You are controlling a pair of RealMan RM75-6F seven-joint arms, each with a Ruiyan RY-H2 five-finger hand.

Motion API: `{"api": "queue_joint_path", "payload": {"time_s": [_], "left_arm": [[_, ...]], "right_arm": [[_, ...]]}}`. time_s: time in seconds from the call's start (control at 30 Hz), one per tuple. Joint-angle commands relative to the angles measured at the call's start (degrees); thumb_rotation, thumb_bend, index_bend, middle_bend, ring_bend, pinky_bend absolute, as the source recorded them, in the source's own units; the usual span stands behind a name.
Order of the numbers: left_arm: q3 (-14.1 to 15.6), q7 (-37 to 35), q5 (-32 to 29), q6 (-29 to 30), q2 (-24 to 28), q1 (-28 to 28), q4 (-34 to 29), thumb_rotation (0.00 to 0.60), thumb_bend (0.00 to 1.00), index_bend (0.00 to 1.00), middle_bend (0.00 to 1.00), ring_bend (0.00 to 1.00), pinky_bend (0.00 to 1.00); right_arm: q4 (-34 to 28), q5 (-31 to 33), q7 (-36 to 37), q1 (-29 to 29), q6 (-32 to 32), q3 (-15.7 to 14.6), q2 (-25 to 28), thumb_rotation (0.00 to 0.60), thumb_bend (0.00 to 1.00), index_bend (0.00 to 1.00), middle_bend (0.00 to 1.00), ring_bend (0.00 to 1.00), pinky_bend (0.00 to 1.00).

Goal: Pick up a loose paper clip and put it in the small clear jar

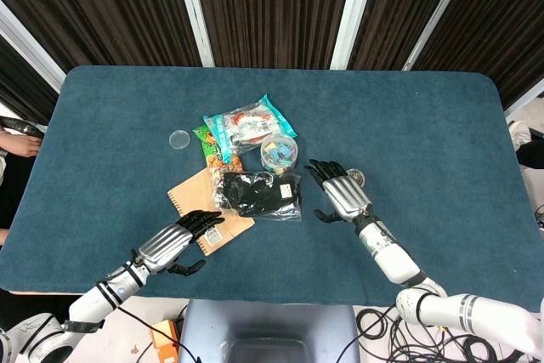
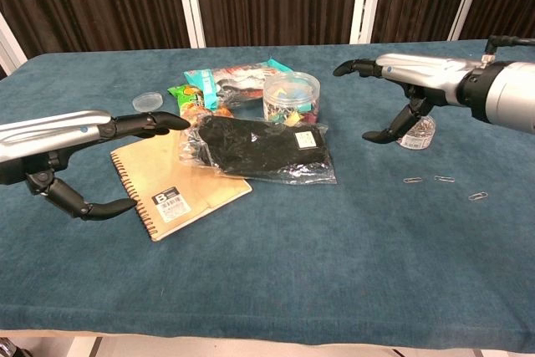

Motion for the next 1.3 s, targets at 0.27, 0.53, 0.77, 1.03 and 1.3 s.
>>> {"api": "queue_joint_path", "payload": {"time_s": [0.27, 0.53, 0.77, 1.03, 1.3], "left_arm": [[2.8, 7.3, 1.5, 5.9, 4.5, 3.3, -4.2, 0.6, 0.39, 0.0, 0.0, 0.0, 0.0], [10.0, 15.8, 9.8, 21.8, 9.4, 14.3, -2.5, 0.6, 0.39, 0.0, 0.0, 0.0, 0.0], [14.2, 16.3, 15.9, 33.9, 6.9, 22.9, 5.7, 0.6, 0.39, 0.0, 0.0, 0.0, 0.0], [14.3, 15.9, 17.0, 36.6, 5.7, 24.7, 8.4, 0.6, 0.39, 0.0, 0.0, 0.0, 0.0], [14.4, 13.2, 17.7, 39.2, 4.7, 26.6, 11.8, 0.6, 0.39, 0.0, 0.0, 0.0, 0.0]], "right_arm": [[-2.8, -1.2, 0.4, -1.5, 2.6, -2.4, 5.7, 0.6, 0.24, 0.08, 0.0, 0.0, 0.0], [-1.7, -4.6, 0.5, -4.1, 4.7, -6.3, 10.4, 0.6, 0.24, 0.27, 0.0, 0.0, 0.0], [3.3, -7.9, 0.8, -4.3, 4.7, -9.0, 7.7, 0.6, 0.24, 0.37, 0.0, 0.0, 0.0], [6.9, -9.8, -0.1, -4.0, 4.8, -10.4, 3.8, 0.6, 0.24, 0.43, 0.0, 0.0, 0.0], [11.9, -10.5, -6.4, -4.6, 8.0, -11.5, -3.5, 0.6, 0.24, 0.45, 0.0, 0.0, 0.0]]}}
